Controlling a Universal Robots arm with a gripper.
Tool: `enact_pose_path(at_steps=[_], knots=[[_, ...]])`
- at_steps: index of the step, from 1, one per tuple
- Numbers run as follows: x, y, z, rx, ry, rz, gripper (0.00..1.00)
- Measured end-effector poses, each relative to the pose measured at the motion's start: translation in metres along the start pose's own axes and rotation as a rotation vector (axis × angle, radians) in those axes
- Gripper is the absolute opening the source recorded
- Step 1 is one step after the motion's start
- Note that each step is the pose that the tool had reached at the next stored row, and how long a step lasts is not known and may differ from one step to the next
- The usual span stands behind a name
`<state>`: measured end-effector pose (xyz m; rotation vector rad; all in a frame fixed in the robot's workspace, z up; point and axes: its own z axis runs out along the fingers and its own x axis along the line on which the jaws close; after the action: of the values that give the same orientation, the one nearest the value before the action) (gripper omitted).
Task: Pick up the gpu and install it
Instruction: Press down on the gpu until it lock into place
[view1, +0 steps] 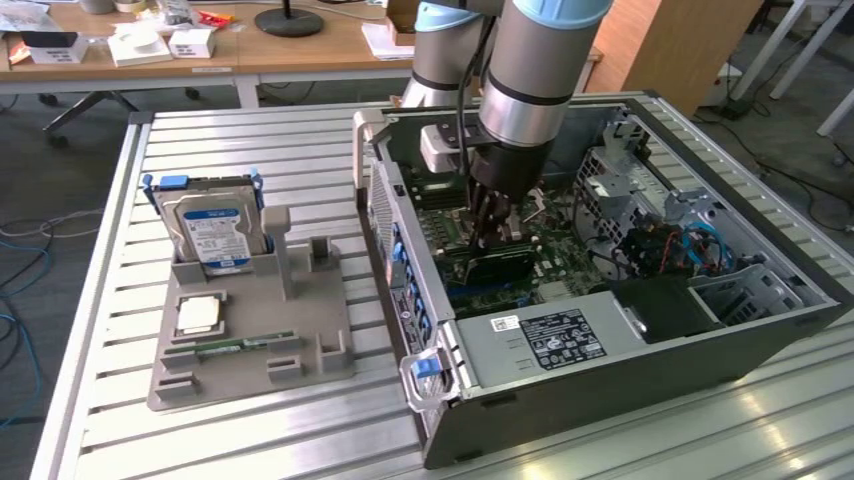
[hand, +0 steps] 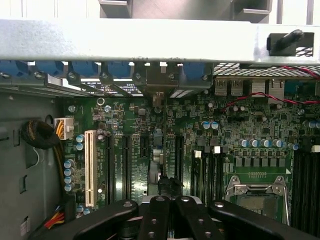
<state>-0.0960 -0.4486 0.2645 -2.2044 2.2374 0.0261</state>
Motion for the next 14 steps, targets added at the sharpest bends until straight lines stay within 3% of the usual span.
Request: enact_pose_path(at_steps=[14], knots=[[0.0, 0.001, 0.0011, 0.0002, -0.0001, 0.0, 0.1]])
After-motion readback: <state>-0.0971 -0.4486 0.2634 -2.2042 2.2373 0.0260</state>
